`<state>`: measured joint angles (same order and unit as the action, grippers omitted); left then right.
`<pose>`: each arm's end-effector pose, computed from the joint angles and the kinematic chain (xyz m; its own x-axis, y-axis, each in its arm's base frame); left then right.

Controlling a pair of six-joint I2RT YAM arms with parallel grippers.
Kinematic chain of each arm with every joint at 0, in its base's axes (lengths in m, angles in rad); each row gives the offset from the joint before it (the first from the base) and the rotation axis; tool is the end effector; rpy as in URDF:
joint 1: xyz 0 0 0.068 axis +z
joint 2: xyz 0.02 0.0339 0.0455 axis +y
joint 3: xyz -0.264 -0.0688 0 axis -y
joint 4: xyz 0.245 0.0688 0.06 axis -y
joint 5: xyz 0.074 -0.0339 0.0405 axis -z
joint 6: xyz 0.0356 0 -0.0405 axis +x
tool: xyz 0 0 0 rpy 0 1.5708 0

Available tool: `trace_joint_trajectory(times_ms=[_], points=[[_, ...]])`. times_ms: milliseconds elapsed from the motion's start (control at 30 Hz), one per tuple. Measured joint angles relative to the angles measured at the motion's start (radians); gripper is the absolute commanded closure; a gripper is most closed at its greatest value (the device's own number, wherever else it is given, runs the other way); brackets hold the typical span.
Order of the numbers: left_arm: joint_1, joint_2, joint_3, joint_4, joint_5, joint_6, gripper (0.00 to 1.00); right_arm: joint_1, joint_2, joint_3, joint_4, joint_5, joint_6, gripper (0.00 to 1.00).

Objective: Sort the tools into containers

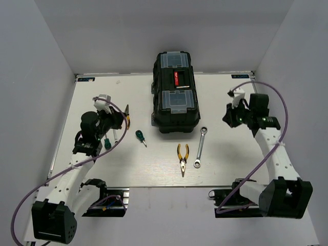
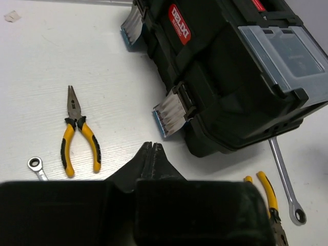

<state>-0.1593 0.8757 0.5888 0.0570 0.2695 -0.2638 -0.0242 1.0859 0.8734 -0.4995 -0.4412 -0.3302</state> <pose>0.2042 -0.0424 0.2798 -0.3238 -0.2025 -0.9242 0.3361 0.8885 -0.3125 0.2298 0.0096 0.2847 -0.5202 -0.2807 -0.8066 -0.4968 0.8677 0.0185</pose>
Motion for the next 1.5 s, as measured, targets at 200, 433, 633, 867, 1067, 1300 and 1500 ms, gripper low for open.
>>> trace_joint_trajectory(times_ms=[200,433,633,867,1067,1300,1500], points=[[0.000,0.054,0.018,0.004,0.059,-0.011,0.23,0.106,0.198,0.353,-0.035,0.068,0.020,0.32],[0.000,0.148,0.057,-0.002,0.124,-0.019,0.19,0.256,0.535,0.844,-0.093,0.243,0.119,0.26],[0.000,0.162,0.064,-0.005,0.153,-0.019,0.17,0.394,0.801,1.152,-0.080,0.490,0.164,0.21],[0.000,0.146,0.069,-0.026,0.159,-0.019,0.16,0.518,0.958,1.202,-0.038,0.725,0.169,0.22],[0.000,0.122,0.069,-0.036,0.157,-0.019,0.16,0.547,1.014,1.205,-0.006,0.853,0.173,0.22],[0.000,0.098,0.069,-0.046,0.157,-0.019,0.16,0.567,1.025,1.205,0.045,0.989,0.154,0.22],[0.000,0.078,0.069,-0.049,0.157,-0.019,0.16,0.569,1.045,1.203,0.042,0.999,0.183,0.22]])
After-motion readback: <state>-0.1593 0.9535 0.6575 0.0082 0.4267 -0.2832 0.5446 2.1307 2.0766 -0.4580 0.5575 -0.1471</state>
